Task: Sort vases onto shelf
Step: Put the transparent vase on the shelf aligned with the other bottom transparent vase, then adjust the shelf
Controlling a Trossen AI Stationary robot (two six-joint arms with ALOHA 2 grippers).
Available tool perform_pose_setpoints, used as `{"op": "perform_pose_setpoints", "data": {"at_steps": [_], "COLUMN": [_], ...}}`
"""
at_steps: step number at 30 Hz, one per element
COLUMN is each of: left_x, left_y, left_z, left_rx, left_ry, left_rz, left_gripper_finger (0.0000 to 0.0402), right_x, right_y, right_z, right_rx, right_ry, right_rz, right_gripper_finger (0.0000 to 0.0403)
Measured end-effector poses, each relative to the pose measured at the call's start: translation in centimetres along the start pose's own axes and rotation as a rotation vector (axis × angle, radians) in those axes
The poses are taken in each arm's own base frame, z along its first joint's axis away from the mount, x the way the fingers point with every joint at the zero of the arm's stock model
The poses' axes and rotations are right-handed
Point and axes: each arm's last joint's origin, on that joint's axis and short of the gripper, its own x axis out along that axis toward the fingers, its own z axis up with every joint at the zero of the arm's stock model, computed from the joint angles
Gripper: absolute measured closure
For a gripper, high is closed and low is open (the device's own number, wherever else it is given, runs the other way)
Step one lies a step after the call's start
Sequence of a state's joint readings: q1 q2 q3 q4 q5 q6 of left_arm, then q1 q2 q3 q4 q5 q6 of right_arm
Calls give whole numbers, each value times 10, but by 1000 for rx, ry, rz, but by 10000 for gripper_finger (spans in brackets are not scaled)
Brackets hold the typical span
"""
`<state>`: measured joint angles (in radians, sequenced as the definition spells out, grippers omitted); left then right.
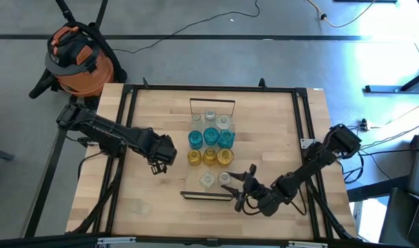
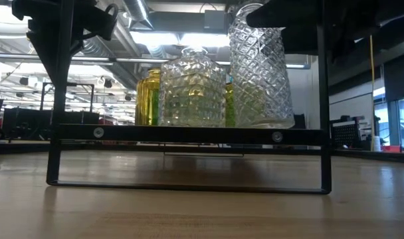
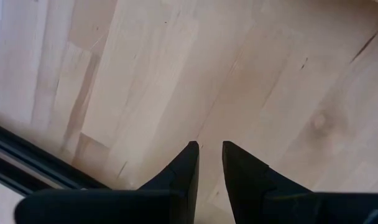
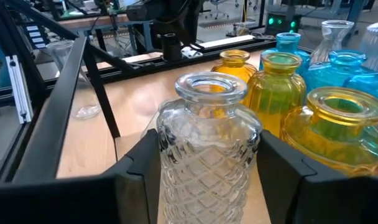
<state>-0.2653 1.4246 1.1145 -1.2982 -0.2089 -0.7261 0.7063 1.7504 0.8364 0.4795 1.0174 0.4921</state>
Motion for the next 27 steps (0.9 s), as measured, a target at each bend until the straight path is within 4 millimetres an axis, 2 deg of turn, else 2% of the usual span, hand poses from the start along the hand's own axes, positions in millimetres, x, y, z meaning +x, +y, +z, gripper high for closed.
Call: {"op": "perform_pose_setpoints", "data": {"at_steps": [7,12,21,27], "left_x": [0,0,0,0], "left_y": [0,-1,0,-1], "left_z": [0,1,1,2], "left_rx": [0,-2,-2,-4], "left_ry": [-2,-6,-14,-20], "left_rz": [-2,-5,2,-10], "left_gripper_finger": [337,337,337,337], "right_x": [1,1,0,-3], "right_y": [0,-2,-1,-2], "right_z": [0,-2,0,9], "right_rx": [-6,-22,-34,-8], "right_ry": [6,4,-13,-24], "right_rz": [2,-19,-35,-19], "right_gripper_finger": [177,152,143,142]}}
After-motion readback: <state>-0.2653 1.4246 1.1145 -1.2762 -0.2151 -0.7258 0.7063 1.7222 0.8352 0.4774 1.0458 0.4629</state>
